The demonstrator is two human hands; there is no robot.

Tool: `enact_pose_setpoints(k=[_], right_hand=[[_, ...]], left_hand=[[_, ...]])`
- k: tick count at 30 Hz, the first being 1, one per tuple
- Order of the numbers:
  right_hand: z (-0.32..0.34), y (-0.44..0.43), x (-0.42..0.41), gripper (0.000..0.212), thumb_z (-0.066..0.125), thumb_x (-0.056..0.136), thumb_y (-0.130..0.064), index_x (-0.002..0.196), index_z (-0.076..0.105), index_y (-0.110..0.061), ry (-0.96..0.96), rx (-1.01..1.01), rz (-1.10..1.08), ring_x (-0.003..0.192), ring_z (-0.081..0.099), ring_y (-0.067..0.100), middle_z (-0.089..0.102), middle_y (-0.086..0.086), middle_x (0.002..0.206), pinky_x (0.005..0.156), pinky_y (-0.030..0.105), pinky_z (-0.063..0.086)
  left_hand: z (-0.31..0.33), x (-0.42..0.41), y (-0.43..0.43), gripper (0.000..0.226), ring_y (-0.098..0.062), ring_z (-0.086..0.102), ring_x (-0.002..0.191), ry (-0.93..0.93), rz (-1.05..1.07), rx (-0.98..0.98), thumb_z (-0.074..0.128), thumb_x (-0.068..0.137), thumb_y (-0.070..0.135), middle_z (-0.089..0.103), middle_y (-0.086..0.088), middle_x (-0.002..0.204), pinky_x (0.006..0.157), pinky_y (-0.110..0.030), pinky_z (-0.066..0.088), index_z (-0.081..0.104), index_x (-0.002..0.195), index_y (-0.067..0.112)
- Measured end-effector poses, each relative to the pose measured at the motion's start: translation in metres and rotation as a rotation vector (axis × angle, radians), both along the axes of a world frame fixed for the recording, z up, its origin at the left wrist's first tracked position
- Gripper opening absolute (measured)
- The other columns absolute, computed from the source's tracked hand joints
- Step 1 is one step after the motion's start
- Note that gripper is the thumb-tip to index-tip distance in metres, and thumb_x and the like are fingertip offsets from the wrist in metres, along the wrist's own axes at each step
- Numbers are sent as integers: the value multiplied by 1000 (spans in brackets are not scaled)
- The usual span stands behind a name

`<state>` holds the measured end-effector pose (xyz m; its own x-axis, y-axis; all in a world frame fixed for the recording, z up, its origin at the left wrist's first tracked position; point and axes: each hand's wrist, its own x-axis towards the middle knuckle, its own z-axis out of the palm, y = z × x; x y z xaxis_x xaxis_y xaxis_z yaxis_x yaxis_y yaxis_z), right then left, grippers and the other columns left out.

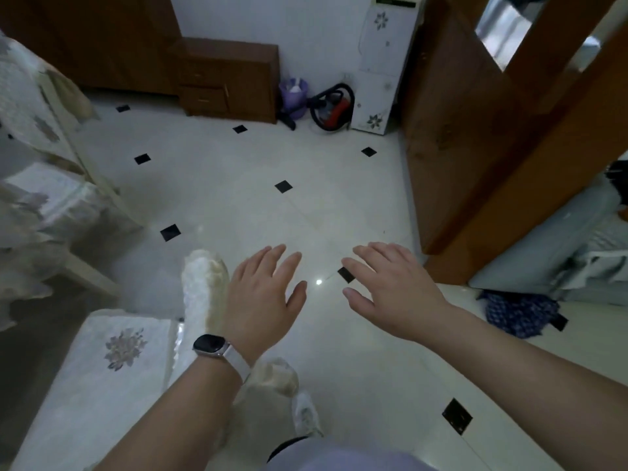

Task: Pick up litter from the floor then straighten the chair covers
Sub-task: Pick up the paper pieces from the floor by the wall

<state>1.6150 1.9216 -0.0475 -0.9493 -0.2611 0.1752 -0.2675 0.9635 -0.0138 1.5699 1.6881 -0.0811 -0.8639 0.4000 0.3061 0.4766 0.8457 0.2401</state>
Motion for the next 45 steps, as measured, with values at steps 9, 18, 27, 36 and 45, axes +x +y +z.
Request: enact_pose_setpoints(k=[9,18,27,36,45], right_hand=[[11,30,-125,51,39,93,-48,122,64,-15,68,-49,-31,115,55,32,62,10,124,97,45,42],[-23,82,-285,53,37,93,-49,122,63,-14,49,-118,78,113,58,34,63,11,124,95,45,44],[1,134,-464,51,38,92,-47,120,64,-14,100,-173,274,113,56,32,63,11,123,98,44,39],[-1,101,-595,52,38,92,-49,121,63,-15,19,-179,408,113,57,32,63,9,123,96,45,44],[-11,17,-774,50,39,91,-50,122,62,-18,-9,-60,438,115,55,30,62,6,124,97,42,39]], left_hand=[[8,-128,28,49,-31,52,126,33,1,26,50,90,43,59,-9,134,102,-46,41,59,131,19],[10,-249,60,50,-32,50,127,6,123,-82,46,92,45,57,-10,136,103,-48,41,57,133,19],[41,-376,116,48,-33,54,123,57,304,-146,48,91,43,60,-10,132,101,-47,43,60,130,18],[36,-470,88,50,-31,54,122,40,476,-126,51,90,43,59,-7,133,98,-42,42,57,134,20],[0,-649,6,47,-34,55,121,80,484,-58,54,89,39,60,-11,130,97,-46,44,59,130,18]])
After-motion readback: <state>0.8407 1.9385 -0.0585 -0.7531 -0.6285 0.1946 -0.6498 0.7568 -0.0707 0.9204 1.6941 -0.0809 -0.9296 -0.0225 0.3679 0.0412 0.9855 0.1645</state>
